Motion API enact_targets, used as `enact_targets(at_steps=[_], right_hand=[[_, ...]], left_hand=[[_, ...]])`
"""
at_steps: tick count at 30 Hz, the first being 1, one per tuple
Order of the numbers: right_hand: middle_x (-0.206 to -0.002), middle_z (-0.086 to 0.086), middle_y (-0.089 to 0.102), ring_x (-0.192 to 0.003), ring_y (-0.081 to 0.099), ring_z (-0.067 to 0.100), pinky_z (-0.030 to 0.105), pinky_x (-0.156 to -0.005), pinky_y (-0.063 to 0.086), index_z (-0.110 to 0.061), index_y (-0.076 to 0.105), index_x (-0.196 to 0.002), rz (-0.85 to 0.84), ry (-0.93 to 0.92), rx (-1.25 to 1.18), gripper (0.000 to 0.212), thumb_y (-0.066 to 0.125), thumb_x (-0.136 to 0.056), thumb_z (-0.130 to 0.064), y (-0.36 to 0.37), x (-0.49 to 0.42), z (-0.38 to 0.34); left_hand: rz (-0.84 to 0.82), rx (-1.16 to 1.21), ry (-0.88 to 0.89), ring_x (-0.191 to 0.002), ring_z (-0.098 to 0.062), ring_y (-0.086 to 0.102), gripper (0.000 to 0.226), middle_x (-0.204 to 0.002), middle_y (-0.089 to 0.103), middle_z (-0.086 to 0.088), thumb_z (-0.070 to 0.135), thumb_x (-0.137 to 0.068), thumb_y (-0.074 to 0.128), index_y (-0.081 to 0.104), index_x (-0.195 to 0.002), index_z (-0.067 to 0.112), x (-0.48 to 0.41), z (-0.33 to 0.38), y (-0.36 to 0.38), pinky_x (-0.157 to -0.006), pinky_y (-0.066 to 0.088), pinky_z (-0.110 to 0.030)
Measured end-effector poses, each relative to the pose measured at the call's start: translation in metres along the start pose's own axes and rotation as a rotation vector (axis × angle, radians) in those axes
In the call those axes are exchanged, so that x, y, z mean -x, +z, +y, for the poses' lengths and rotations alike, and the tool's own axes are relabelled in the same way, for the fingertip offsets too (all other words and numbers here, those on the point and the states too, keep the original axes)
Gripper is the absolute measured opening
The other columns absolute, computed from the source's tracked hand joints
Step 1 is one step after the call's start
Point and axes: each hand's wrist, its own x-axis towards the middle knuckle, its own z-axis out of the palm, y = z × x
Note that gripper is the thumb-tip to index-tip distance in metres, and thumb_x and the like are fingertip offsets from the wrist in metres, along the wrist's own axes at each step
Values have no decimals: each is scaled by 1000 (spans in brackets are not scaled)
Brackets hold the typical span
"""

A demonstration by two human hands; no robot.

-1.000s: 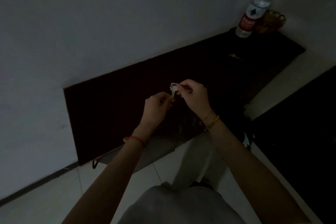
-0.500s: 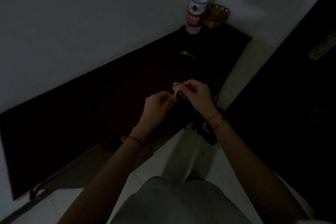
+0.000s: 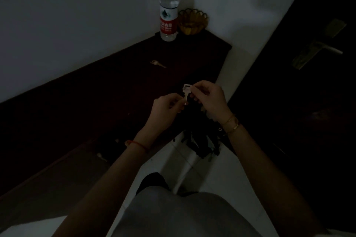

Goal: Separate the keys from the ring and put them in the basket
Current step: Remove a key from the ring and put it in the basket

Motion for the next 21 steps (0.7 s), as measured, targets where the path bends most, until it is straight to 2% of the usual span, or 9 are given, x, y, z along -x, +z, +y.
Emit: enact_targets(at_steps=[3, 7, 11, 15, 19, 21], right_hand=[[-72, -3, 67, -61, 61, 0, 11, -60, 49, -12, 68, -85, -1, 13, -3, 8, 61, -89, -16, -12, -14, 11], [-72, -2, 67, -63, 62, 6, 16, -61, 49, -13, 68, -85, 17, 30, -16, 8, 62, -89, -16, -22, -43, 25], [-71, -3, 67, -62, 61, 3, 11, -59, 49, -13, 68, -84, 28, 29, -11, 9, 62, -89, -17, -30, -87, 40], [-72, -3, 67, -62, 61, 5, 14, -60, 48, -12, 67, -85, 24, 38, 11, 9, 61, -90, -17, -36, -143, 50], [-75, 1, 67, -62, 61, 7, 15, -60, 48, -10, 68, -87, 25, 38, 11, 9, 61, -90, -16, -42, -203, 52], [-73, -1, 66, -62, 61, 8, 16, -60, 48, -11, 68, -87, 38, 39, 12, 9, 61, -90, -16, -44, -230, 51]], left_hand=[[-19, -19, 6, -75, -14, 68, 19, -83, 72, -5, 21, -94, 56, 69, -94, 7, -18, 3, 12, -67, 49, -9], [-37, -26, 9, -78, -18, 70, 20, -88, 74, -9, 21, -94, 56, 69, -96, 6, -52, 2, 21, -76, 56, -26], [-45, -60, 10, -76, -14, 69, 20, -88, 74, -7, 24, -94, 56, 70, -94, 9, -100, -6, 26, -71, 52, -16], [-33, -66, -2, -76, -14, 69, 19, -87, 74, -6, 24, -92, 59, 70, -94, 9, -157, -11, 26, -73, 52, -23], [-33, -40, -9, -72, -3, 64, 15, -86, 73, -1, 23, -91, 61, 71, -94, 12, -219, -16, 20, -67, 47, -8], [-40, -41, -5, -75, 1, 63, 14, -86, 70, 5, 25, -91, 61, 70, -95, 16, -246, -16, 16, -66, 47, -5]])
